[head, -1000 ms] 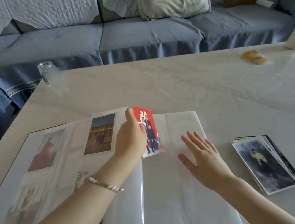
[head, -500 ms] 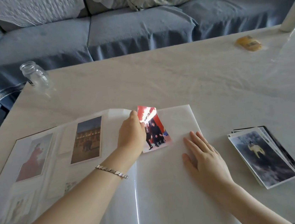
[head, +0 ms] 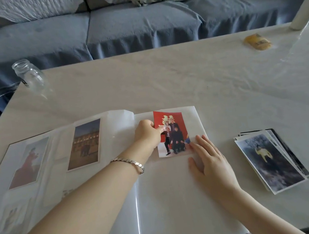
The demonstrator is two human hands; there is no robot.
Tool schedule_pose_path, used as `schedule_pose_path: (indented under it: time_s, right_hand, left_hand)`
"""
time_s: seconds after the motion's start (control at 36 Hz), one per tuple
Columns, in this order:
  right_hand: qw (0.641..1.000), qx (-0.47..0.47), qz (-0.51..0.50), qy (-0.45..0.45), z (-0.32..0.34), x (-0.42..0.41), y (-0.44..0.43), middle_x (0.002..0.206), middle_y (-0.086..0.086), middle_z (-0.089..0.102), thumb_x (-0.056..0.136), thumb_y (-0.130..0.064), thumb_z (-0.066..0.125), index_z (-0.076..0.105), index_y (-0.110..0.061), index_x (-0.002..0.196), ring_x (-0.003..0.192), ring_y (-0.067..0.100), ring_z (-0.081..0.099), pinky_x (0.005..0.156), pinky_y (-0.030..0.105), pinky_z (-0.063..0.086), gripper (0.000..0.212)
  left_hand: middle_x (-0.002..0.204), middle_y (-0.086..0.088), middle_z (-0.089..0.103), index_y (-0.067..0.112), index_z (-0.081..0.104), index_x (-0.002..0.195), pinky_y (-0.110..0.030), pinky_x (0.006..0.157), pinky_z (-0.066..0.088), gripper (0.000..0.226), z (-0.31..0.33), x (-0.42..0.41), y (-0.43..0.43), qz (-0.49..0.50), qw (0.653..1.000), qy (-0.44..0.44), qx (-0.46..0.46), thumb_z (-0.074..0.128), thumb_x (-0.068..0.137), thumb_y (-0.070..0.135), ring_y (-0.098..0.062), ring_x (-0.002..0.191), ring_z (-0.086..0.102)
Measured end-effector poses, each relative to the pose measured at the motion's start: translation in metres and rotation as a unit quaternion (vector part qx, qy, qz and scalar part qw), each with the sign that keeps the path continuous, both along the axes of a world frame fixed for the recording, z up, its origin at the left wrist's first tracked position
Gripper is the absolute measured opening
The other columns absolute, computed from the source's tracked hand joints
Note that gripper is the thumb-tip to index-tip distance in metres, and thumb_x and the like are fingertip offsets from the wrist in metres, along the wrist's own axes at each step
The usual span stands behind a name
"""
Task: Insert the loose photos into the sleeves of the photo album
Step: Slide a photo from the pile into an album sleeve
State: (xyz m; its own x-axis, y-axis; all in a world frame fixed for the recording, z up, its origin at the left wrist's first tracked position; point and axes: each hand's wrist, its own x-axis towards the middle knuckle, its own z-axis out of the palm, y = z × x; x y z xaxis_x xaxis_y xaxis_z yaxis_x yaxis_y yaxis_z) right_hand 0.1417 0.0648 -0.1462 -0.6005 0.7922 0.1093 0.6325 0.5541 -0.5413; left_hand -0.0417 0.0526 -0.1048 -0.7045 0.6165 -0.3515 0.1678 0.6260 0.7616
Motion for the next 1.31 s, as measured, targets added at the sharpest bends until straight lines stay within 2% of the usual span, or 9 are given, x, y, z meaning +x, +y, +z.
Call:
schedule_pose_path:
  time_s: [0.28, 0.44, 0.56, 0.67, 0.83, 0.92, 1.0, 1.14, 1.31]
  right_hand:
    - [0.996, -0.052, -0.070, -0.015, 0.010, 0.002, -0.001, 0.153, -0.004, 0.024, 0.089, -0.028, 0.053, 0.031, -0.015, 0.143, 0.137, 0.013, 0.022, 0.101, 0.020, 0.023, 0.059]
    - [0.995, -0.063, -0.070, -0.022, 0.011, 0.000, -0.001, 0.154, -0.004, 0.023, 0.090, -0.028, 0.051, 0.028, -0.015, 0.145, 0.137, 0.013, 0.024, 0.102, 0.020, 0.023, 0.061]
    - [0.995, -0.065, -0.067, -0.024, 0.012, -0.001, -0.001, 0.154, -0.005, 0.022, 0.091, -0.029, 0.050, 0.027, -0.016, 0.145, 0.137, 0.013, 0.024, 0.102, 0.020, 0.023, 0.060]
    - [0.996, -0.055, -0.061, -0.024, 0.011, -0.001, -0.001, 0.153, -0.004, 0.024, 0.090, -0.028, 0.051, 0.029, -0.016, 0.144, 0.137, 0.012, 0.026, 0.104, 0.020, 0.024, 0.060]
    - [0.996, -0.057, -0.062, -0.031, 0.012, -0.002, -0.001, 0.154, -0.004, 0.022, 0.091, -0.029, 0.051, 0.025, -0.013, 0.146, 0.137, 0.012, 0.024, 0.106, 0.019, 0.020, 0.063]
    - [0.996, -0.059, -0.062, -0.033, 0.012, -0.002, -0.001, 0.154, -0.004, 0.021, 0.091, -0.029, 0.051, 0.026, -0.013, 0.146, 0.137, 0.013, 0.024, 0.106, 0.019, 0.020, 0.063]
    - [0.996, -0.060, -0.060, -0.031, 0.012, -0.002, -0.001, 0.154, -0.004, 0.022, 0.090, -0.028, 0.051, 0.027, -0.013, 0.145, 0.137, 0.013, 0.025, 0.107, 0.020, 0.020, 0.062]
    - [0.996, -0.060, -0.058, -0.031, 0.011, -0.002, -0.001, 0.154, -0.004, 0.022, 0.090, -0.027, 0.051, 0.028, -0.012, 0.145, 0.138, 0.013, 0.024, 0.106, 0.019, 0.018, 0.061]
    - [0.996, -0.057, -0.057, -0.024, 0.010, -0.003, 0.000, 0.153, -0.003, 0.024, 0.090, -0.026, 0.052, 0.030, -0.011, 0.144, 0.137, 0.014, 0.026, 0.106, 0.019, 0.019, 0.060]
  left_hand:
    - [0.076, -0.003, 0.053, 0.005, 0.057, 0.090, -0.028, 0.056, 0.033, 0.018, 0.004, 0.017, -0.001, -0.043, 0.994, 0.100, 0.004, 0.047, 0.096, 0.019, -0.022, 0.072, 0.049]
    - [0.058, 0.001, 0.033, 0.013, 0.029, 0.062, -0.022, 0.049, 0.022, 0.031, 0.006, 0.013, -0.010, -0.060, 0.991, 0.104, -0.058, 0.041, 0.084, -0.005, -0.018, 0.053, 0.026]
    - [0.076, -0.005, 0.051, 0.028, 0.031, 0.061, -0.029, 0.068, 0.042, 0.043, 0.000, 0.007, -0.010, -0.020, 0.997, 0.066, -0.019, 0.053, 0.082, -0.002, -0.022, 0.064, 0.045]
    - [0.065, -0.004, 0.059, 0.023, 0.050, 0.061, -0.037, 0.078, 0.055, 0.034, 0.002, 0.014, -0.005, -0.008, 1.000, 0.008, 0.003, 0.061, 0.081, -0.002, -0.032, 0.063, 0.062]
    - [0.069, 0.001, 0.060, 0.012, 0.064, 0.083, -0.017, 0.061, 0.048, 0.011, 0.004, 0.023, 0.001, -0.002, 0.999, -0.034, 0.034, 0.068, 0.082, 0.002, -0.012, 0.060, 0.058]
    - [0.071, -0.003, 0.062, 0.008, 0.063, 0.076, -0.027, 0.073, 0.056, 0.012, 0.004, 0.022, -0.001, 0.003, 0.997, -0.072, 0.038, 0.069, 0.080, -0.001, -0.015, 0.061, 0.061]
    - [0.067, -0.008, 0.062, 0.006, 0.060, 0.069, -0.031, 0.067, 0.059, 0.019, 0.007, 0.022, -0.004, 0.030, 0.990, -0.123, 0.055, 0.062, 0.083, -0.006, -0.014, 0.051, 0.061]
    - [0.071, -0.013, 0.066, 0.010, 0.057, 0.062, -0.043, 0.077, 0.058, 0.020, 0.010, 0.029, -0.004, 0.013, 0.996, -0.062, 0.061, 0.062, 0.082, 0.009, -0.028, 0.067, 0.065]
    - [0.085, 0.001, 0.065, 0.017, 0.056, 0.091, -0.027, 0.066, 0.051, 0.023, 0.005, 0.034, -0.010, -0.020, 0.998, 0.036, 0.046, 0.074, 0.077, 0.013, -0.020, 0.080, 0.065]
